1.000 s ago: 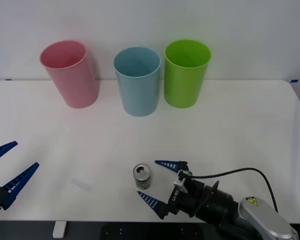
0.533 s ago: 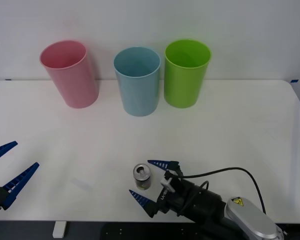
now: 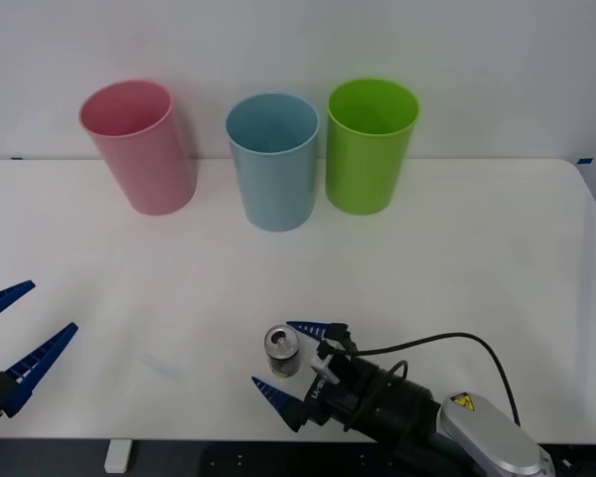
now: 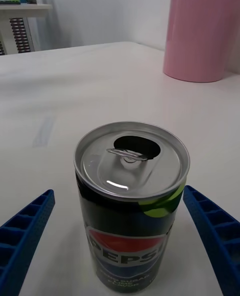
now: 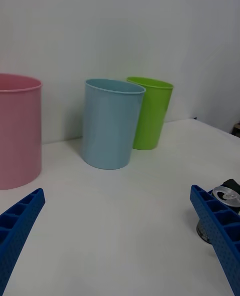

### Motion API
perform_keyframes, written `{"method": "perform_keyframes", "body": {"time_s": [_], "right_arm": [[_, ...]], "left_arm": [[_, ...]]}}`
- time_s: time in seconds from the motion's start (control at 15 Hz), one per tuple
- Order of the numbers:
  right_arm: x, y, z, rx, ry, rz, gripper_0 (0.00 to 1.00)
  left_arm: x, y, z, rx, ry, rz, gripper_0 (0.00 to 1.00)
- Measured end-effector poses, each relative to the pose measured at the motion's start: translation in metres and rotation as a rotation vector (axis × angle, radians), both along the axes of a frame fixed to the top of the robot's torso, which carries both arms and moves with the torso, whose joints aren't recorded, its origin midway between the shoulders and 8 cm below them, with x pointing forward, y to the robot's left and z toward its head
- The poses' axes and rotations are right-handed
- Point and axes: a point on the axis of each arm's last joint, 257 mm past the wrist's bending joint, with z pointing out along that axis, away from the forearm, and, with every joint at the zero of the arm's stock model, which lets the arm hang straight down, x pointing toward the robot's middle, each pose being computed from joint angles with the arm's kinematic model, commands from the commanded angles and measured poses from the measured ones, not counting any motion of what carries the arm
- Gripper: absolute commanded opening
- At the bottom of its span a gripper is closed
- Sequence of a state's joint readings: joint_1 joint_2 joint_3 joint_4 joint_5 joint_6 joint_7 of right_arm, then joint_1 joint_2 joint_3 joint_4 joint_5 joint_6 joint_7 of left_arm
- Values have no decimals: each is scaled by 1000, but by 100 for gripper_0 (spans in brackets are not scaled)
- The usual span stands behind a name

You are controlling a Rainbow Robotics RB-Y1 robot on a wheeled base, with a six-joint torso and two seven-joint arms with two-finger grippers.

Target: Grasp the object on the table and drop it into the matching bin: aluminum can to the light blue bin, PET bottle to the pink bin.

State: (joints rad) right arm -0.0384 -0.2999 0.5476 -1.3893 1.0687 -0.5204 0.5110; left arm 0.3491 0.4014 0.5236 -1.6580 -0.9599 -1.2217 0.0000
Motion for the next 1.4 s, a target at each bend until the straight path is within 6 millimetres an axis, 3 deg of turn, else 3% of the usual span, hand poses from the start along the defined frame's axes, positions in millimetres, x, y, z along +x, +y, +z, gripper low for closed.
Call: {"method": "perform_keyframes", "body": {"time_s": [0.07, 0.87, 1.13, 1.4], "right_arm": [[1, 0, 0, -1, 0, -3, 0], [5, -3, 8, 35, 16, -6, 0], [16, -28, 28, 96, 16, -10, 0], [28, -56, 62, 167, 16, -30, 0]], "left_arm": [[0, 0, 0, 0, 0, 0, 100], [0, 0, 0, 0, 0, 0, 100], [0, 0, 0, 0, 0, 0, 100], [0, 0, 0, 0, 0, 0, 100]]}}
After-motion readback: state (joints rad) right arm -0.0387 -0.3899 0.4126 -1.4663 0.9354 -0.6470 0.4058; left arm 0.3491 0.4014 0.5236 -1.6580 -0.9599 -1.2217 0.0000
